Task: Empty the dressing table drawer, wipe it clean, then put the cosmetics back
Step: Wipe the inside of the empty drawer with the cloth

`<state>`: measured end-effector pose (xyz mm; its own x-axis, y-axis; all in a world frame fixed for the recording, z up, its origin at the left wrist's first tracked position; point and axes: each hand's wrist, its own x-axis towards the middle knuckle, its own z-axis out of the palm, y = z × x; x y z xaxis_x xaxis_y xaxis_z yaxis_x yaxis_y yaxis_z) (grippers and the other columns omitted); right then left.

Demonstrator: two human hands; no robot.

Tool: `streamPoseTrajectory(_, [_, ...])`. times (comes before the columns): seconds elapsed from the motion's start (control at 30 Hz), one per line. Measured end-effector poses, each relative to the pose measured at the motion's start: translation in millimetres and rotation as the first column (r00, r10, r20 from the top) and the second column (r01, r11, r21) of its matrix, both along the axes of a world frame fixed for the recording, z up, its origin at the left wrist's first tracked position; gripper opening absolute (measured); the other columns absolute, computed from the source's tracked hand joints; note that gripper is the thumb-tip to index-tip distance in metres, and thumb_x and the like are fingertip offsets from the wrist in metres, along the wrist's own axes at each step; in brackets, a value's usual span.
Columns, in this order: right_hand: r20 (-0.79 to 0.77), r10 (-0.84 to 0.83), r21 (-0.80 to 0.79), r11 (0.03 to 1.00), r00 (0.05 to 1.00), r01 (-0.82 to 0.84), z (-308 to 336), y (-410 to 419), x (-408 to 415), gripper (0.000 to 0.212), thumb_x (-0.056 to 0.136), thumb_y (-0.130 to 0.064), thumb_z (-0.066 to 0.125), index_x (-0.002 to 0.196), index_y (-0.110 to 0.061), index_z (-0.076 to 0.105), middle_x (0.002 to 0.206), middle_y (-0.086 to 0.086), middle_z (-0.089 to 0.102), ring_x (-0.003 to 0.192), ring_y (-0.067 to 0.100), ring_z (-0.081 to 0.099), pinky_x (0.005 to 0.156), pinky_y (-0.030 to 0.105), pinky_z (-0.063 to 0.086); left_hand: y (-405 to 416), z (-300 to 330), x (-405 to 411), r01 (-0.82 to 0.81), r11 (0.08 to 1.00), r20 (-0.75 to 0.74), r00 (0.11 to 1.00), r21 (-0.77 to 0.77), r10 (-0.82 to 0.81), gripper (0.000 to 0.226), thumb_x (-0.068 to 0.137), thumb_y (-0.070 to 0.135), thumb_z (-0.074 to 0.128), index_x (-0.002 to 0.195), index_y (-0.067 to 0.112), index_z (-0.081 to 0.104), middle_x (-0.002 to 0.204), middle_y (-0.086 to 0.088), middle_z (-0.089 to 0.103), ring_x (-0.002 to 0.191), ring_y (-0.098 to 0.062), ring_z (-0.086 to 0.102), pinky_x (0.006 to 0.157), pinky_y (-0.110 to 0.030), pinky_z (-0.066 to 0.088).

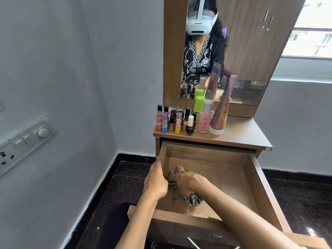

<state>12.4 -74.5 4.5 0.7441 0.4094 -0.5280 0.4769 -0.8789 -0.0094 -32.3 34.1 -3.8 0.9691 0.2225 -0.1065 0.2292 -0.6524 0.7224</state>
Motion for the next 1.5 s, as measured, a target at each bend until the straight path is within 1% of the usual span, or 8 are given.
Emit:
streamPoseTrajectory(0.27, [0.033, -0.148, -0.006, 0.989, 0.989, 0.148, -6.9, 15.6, 30.7, 0.063, 0.091, -0.002, 0.041, 0.148, -0.021, 0.023, 0.155, 0.016, -0.001, 0.131, 0.038, 0.039, 0.106, 0.042, 0.039, 1.1, -1.9, 1.1, 0.005, 1.000, 0.003, 1.000, 0.002, -0.005, 0.062, 0.095, 0.003, 0.034, 0.148, 0.023, 0.011, 0.155, 0.001, 0.018, 0.136, -0.023, 0.032, 0.109, -0.031, 0.029])
streamPoseTrajectory(0.4, [0.039, -0.157, 0.056, 0.986, 0.987, 0.155, -11.5, 12.9, 22.8, 0.062, 0.089, -0.006, 0.048, 0.147, -0.019, 0.028, 0.141, 0.013, 0.032, 0.119, 0.036, 0.050, 0.096, 0.037, 0.047, 0.2, -2.4, -0.1, -0.002, 1.000, -0.008, 1.000, 0.001, 0.002, 0.063, 0.094, 0.002, 0.034, 0.148, 0.023, 0.010, 0.154, 0.001, 0.019, 0.135, -0.024, 0.033, 0.109, -0.033, 0.030])
streamPoseTrajectory(0.6, [-0.008, 0.016, 0.146, 0.989, 1.000, -0.015, 5.1, 3.6, 1.2, 0.052, 0.088, -0.001, 0.042, 0.138, -0.015, 0.045, 0.140, 0.011, 0.032, 0.121, 0.029, 0.050, 0.103, 0.034, 0.042, -0.8, 1.3, 0.6, -0.021, 0.999, -0.017, 1.000, -0.034, 0.020, 0.064, 0.094, 0.001, 0.036, 0.148, 0.024, 0.011, 0.154, 0.001, 0.021, 0.134, -0.022, 0.036, 0.108, -0.034, 0.033])
streamPoseTrajectory(0.77, [-0.211, 0.205, 0.254, 0.956, 0.956, -0.149, 8.6, -14.9, -16.2, 0.066, 0.080, 0.009, 0.039, 0.128, -0.032, 0.056, 0.133, 0.003, 0.038, 0.128, 0.026, 0.040, 0.109, 0.037, 0.039, -0.6, 5.1, -3.2, -0.045, 0.993, -0.012, 0.999, -0.112, 0.044, 0.057, 0.097, 0.005, 0.034, 0.148, 0.022, 0.014, 0.153, 0.000, 0.024, 0.135, -0.019, 0.034, 0.106, -0.029, 0.031])
streamPoseTrajectory(0.9, [-0.247, 0.177, 0.317, 0.944, 0.953, -0.093, 5.8, -17.3, -2.0, 0.055, 0.082, 0.005, 0.049, 0.115, -0.036, 0.065, 0.132, -0.002, 0.037, 0.126, 0.022, 0.041, 0.109, 0.038, 0.038, -0.3, 6.3, -3.0, -0.059, 0.988, -0.008, 0.998, -0.141, 0.059, 0.056, 0.098, 0.005, 0.033, 0.148, 0.024, 0.015, 0.153, -0.001, 0.024, 0.135, -0.019, 0.035, 0.105, -0.029, 0.033])
streamPoseTrajectory(1.07, [-0.105, 0.005, 0.387, 0.921, 0.994, 0.037, 13.7, -10.3, 25.8, 0.058, 0.084, 0.007, 0.042, 0.122, -0.032, 0.062, 0.143, 0.000, 0.040, 0.128, 0.025, 0.042, 0.104, 0.034, 0.036, -0.1, 7.5, -2.9, -0.063, 0.987, -0.006, 0.998, -0.149, 0.062, 0.055, 0.098, 0.006, 0.033, 0.147, 0.025, 0.017, 0.151, -0.001, 0.028, 0.133, -0.019, 0.037, 0.103, -0.029, 0.033])
streamPoseTrajectory(1.37, [-0.160, 0.148, 0.401, 0.913, 0.976, -0.073, 2.1, -9.8, 8.9, 0.038, 0.084, -0.004, 0.058, 0.112, -0.025, 0.069, 0.103, -0.014, 0.044, 0.112, 0.020, 0.050, 0.092, 0.020, 0.035, -0.8, 7.1, -3.0, -0.064, 0.987, -0.011, 0.998, -0.147, 0.063, 0.055, 0.098, 0.006, 0.034, 0.147, 0.023, 0.017, 0.152, -0.002, 0.027, 0.135, -0.021, 0.035, 0.106, -0.031, 0.032])
streamPoseTrajectory(1.5, [-0.102, 0.091, 0.407, 0.912, 0.991, -0.042, 4.9, -6.6, 18.1, 0.045, 0.082, 0.003, 0.052, 0.112, -0.026, 0.070, 0.126, -0.003, 0.057, 0.111, 0.022, 0.054, 0.088, 0.021, 0.040, -0.5, 7.7, -2.6, -0.068, 0.989, -0.017, 0.998, -0.133, 0.066, 0.054, 0.098, 0.006, 0.034, 0.147, 0.022, 0.017, 0.151, -0.003, 0.028, 0.134, -0.022, 0.035, 0.106, -0.032, 0.033])
